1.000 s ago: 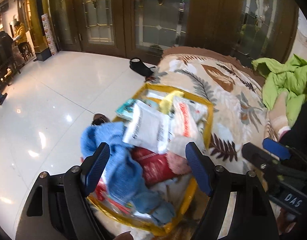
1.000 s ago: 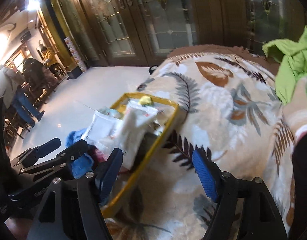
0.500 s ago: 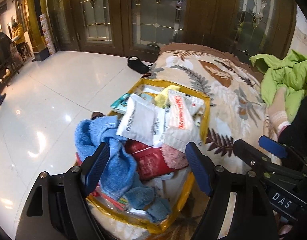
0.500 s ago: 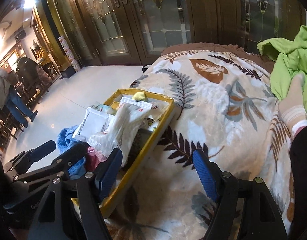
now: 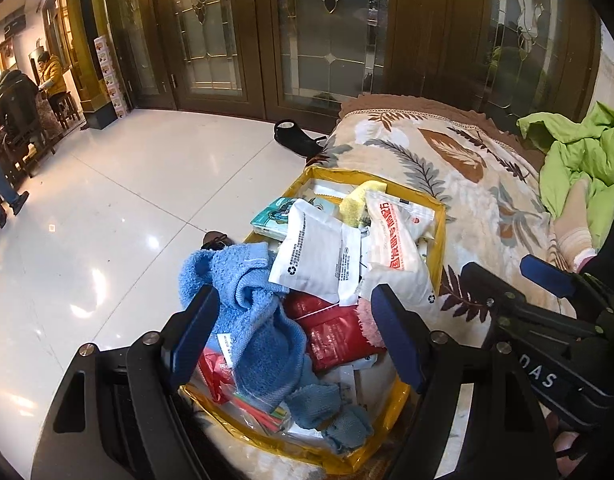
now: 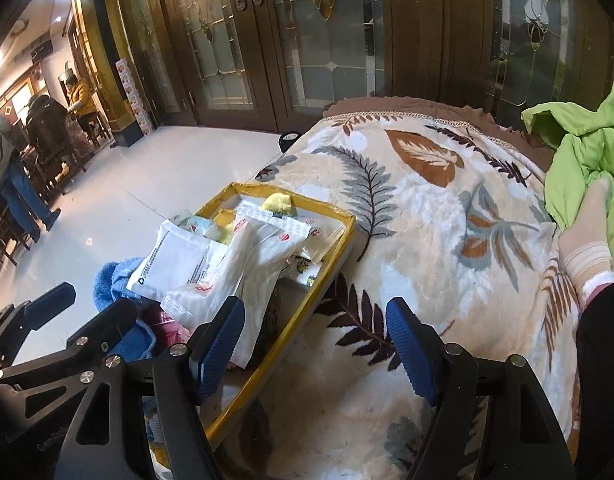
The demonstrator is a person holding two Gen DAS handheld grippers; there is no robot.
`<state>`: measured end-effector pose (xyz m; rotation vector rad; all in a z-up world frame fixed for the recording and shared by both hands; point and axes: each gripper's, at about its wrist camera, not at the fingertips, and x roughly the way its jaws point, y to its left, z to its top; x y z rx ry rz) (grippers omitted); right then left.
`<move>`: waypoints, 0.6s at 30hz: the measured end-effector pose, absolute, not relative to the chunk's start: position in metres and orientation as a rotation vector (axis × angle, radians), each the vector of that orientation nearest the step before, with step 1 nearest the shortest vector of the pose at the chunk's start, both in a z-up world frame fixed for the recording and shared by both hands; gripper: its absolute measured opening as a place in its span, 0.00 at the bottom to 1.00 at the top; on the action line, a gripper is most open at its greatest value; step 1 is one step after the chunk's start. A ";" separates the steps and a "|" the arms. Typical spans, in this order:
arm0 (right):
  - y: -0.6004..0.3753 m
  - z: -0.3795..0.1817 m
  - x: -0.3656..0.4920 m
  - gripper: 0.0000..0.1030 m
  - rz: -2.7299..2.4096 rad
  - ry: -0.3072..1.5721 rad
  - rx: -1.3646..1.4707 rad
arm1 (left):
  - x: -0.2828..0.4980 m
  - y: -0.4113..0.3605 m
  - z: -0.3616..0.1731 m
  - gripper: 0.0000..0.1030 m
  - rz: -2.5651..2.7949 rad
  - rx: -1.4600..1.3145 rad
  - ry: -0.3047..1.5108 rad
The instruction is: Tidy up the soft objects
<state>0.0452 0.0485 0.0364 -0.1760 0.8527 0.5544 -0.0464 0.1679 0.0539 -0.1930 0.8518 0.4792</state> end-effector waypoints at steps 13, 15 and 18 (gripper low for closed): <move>0.048 0.033 0.044 0.73 0.565 0.873 -0.162 | -0.044 0.171 0.055 0.77 0.452 -0.219 0.856; 0.047 0.033 0.046 0.73 0.560 0.874 -0.159 | -0.043 0.172 0.054 0.84 0.460 -0.204 0.861; 0.044 0.033 0.047 0.73 0.556 0.876 -0.147 | -0.042 0.173 0.054 0.85 0.449 -0.193 0.869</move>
